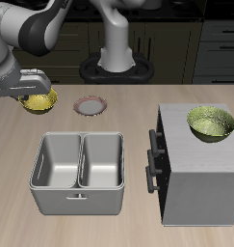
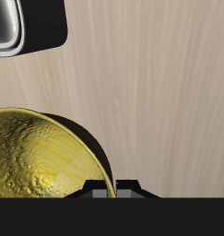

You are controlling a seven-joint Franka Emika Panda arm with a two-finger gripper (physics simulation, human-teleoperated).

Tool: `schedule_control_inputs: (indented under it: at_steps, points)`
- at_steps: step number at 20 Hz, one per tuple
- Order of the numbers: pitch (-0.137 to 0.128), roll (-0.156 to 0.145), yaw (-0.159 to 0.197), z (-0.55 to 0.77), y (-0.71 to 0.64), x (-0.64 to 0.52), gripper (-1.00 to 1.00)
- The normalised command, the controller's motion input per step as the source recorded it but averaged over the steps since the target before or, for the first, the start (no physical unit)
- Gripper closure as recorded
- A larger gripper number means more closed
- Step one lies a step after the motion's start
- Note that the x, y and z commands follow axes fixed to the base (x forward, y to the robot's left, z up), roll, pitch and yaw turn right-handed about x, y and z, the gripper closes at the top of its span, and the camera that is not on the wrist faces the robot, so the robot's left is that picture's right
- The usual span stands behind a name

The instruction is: Place the yellow bowl on the plate

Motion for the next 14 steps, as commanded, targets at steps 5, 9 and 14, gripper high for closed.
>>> schedule_control_inputs:
  at_steps: [5,9,14]
  points:
    - [-0.026,-0.014,0.007,0.10,0.08,-0.24,1.00]
    - [-0.028,-0.034,0.006,0.08,0.04,-0.26,1.00]
    - [-0.043,-0.043,-0.060,0.07,0.09,-0.37,1.00]
